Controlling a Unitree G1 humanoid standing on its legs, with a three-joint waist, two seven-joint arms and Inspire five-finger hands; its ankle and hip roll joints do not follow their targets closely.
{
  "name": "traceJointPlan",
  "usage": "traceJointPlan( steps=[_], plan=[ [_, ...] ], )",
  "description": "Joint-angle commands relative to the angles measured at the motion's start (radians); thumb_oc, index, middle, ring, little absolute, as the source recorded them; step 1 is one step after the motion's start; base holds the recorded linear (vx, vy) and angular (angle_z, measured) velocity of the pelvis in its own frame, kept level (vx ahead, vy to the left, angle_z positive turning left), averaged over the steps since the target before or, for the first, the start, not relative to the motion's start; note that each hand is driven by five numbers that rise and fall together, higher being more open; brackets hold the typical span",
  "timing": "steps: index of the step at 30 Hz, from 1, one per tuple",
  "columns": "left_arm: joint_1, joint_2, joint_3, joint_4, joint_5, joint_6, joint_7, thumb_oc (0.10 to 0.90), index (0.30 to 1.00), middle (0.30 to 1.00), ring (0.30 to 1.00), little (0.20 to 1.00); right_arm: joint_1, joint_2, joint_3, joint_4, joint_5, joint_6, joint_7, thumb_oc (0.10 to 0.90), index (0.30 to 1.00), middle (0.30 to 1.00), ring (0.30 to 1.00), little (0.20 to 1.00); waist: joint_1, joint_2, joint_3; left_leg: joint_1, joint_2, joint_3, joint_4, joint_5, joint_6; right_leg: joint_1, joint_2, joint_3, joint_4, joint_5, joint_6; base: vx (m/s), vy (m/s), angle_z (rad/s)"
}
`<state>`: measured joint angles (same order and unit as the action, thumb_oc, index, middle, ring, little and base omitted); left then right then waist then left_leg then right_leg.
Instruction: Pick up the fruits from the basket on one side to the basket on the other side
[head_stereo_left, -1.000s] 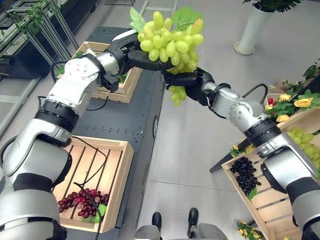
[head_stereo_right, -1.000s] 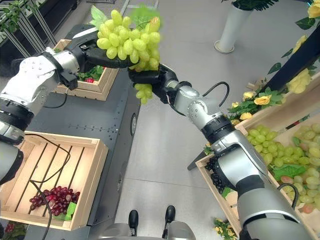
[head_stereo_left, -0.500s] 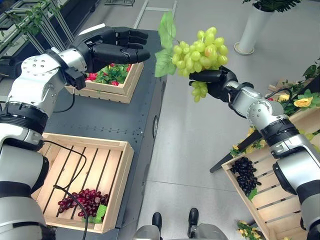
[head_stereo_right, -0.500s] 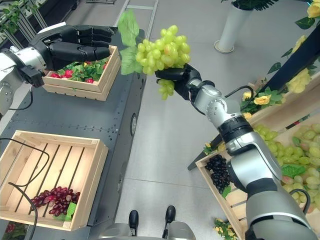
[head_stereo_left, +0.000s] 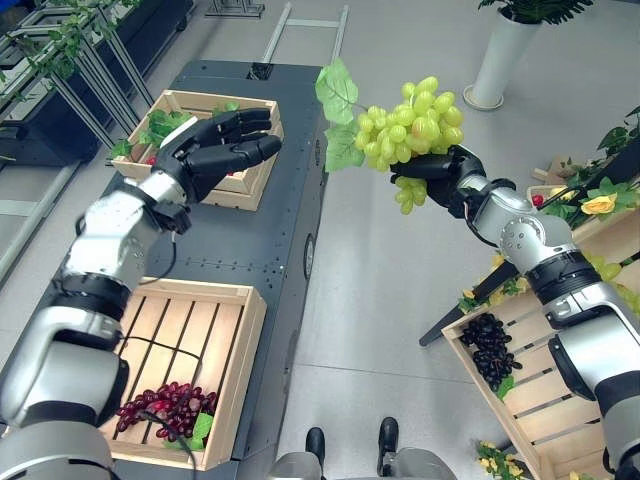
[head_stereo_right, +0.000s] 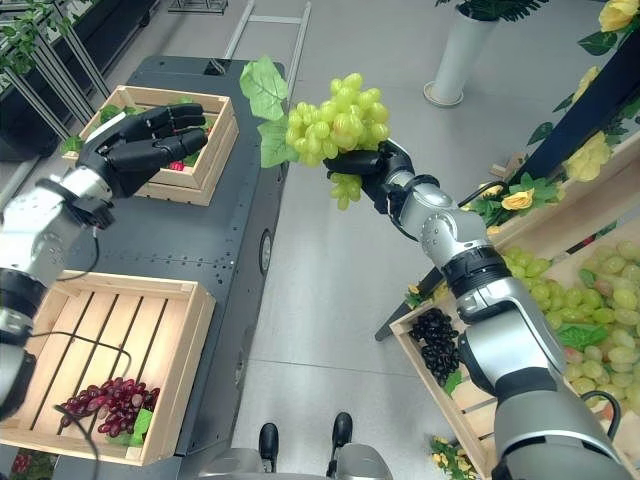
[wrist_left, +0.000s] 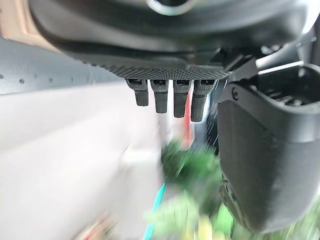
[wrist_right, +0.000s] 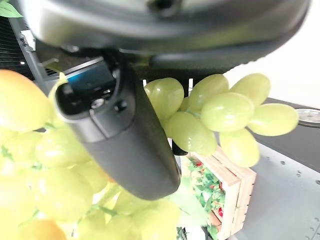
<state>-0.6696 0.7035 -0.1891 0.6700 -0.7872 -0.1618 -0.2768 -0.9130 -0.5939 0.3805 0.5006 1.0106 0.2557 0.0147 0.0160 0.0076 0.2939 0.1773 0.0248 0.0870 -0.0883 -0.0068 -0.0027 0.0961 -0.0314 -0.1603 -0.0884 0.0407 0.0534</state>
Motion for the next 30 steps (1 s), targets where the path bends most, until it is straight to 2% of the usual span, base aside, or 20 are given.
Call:
traceJointPlan(
  steps=[1, 2, 5, 9, 13, 15, 20, 26, 30],
  plan=[
    [0.156, -0.055, -0.011, -0.023, 0.116, -0.152, 0.119, 0.800, 0.900, 0.900, 0.900, 0.900, 0.090, -0.037, -0.089, -0.110, -0.047, -0.117, 0.031, 0.400, 0.300, 0.300, 0.300, 0.300, -0.006, -0.029, -0.267, -0.045, -0.061, -0.015, 0.001, -0.042, 0.020, 0.010, 0.026, 0.045, 0.001, -0.033, -0.020, 0.01, 0.030, -0.10],
    [0.167, -0.061, -0.010, -0.028, 0.126, -0.156, 0.126, 0.800, 0.900, 0.900, 0.900, 0.900, 0.099, -0.037, -0.092, -0.121, -0.050, -0.116, 0.031, 0.400, 0.300, 0.300, 0.300, 0.300, -0.007, -0.030, -0.267, -0.044, -0.061, -0.014, 0.001, -0.043, 0.020, 0.010, 0.026, 0.048, 0.001, -0.033, -0.020, 0.01, 0.053, -0.10],
    [0.283, -0.146, -0.007, -0.078, 0.230, -0.192, 0.209, 0.800, 0.900, 0.900, 0.900, 0.900, 0.227, -0.032, -0.149, -0.270, -0.090, -0.087, 0.068, 0.400, 0.300, 0.300, 0.300, 0.300, -0.033, -0.042, -0.258, -0.039, -0.059, 0.009, 0.001, -0.050, 0.026, 0.003, 0.031, 0.078, 0.001, -0.025, -0.017, 0.01, 0.057, -0.12],
    [0.327, -0.193, -0.022, -0.077, 0.326, -0.216, 0.277, 0.800, 0.900, 0.900, 0.900, 0.900, 0.319, -0.034, -0.184, -0.378, -0.117, -0.068, 0.112, 0.400, 0.300, 0.300, 0.300, 0.300, -0.063, -0.053, -0.248, -0.033, -0.056, 0.040, 0.001, -0.054, 0.031, -0.003, 0.033, 0.104, 0.001, -0.013, -0.011, 0.01, 0.063, -0.18],
    [0.341, -0.215, -0.026, -0.071, 0.338, -0.222, 0.285, 0.800, 0.900, 0.900, 0.900, 0.900, 0.376, -0.047, -0.212, -0.428, -0.126, -0.066, 0.147, 0.400, 0.300, 0.300, 0.300, 0.300, -0.084, -0.058, -0.242, -0.028, -0.055, 0.064, 0.001, -0.058, 0.033, -0.008, 0.035, 0.123, 0.001, -0.005, -0.007, 0.01, 0.062, -0.26],
    [0.351, -0.239, -0.034, -0.054, 0.359, -0.233, 0.314, 0.800, 0.900, 0.900, 0.900, 0.900, 0.438, -0.068, -0.245, -0.498, -0.128, -0.059, 0.180, 0.400, 0.300, 0.300, 0.300, 0.300, -0.116, -0.061, -0.230, -0.024, -0.054, 0.096, 0.001, -0.064, 0.035, -0.017, 0.038, 0.151, 0.001, 0.005, -0.001, 0.00, 0.098, -0.41],
    [0.360, -0.259, -0.040, -0.031, 0.370, -0.242, 0.319, 0.800, 0.900, 0.900, 0.900, 0.900, 0.491, -0.102, -0.282, -0.559, -0.129, -0.055, 0.214, 0.400, 0.300, 0.300, 0.300, 0.300, -0.146, -0.063, -0.221, -0.022, -0.053, 0.123, 0.001, -0.071, 0.039, -0.029, 0.045, 0.182, 0.001, 0.014, 0.003, -0.01, 0.062, -0.32],
    [0.394, -0.268, -0.033, -0.004, 0.386, -0.243, 0.328, 0.800, 0.900, 0.900, 0.900, 0.900, 0.636, -0.186, -0.390, -0.724, -0.109, -0.008, 0.334, 0.400, 0.300, 0.300, 0.300, 0.300, -0.209, -0.065, -0.215, -0.018, -0.049, 0.172, 0.001, -0.078, 0.044, -0.049, 0.060, 0.243, 0.001, 0.027, 0.010, 0.00, 0.065, -0.23],
    [0.398, -0.270, -0.037, 0.010, 0.395, -0.237, 0.335, 0.800, 0.900, 0.900, 0.900, 0.900, 0.697, -0.214, -0.443, -0.784, -0.099, -0.011, 0.371, 0.400, 0.300, 0.300, 0.300, 0.300, -0.235, -0.066, -0.213, -0.021, -0.048, 0.192, 0.001, -0.079, 0.045, -0.060, 0.067, 0.267, 0.001, 0.034, 0.013, -0.01, 0.048, -0.24]
  ],
)
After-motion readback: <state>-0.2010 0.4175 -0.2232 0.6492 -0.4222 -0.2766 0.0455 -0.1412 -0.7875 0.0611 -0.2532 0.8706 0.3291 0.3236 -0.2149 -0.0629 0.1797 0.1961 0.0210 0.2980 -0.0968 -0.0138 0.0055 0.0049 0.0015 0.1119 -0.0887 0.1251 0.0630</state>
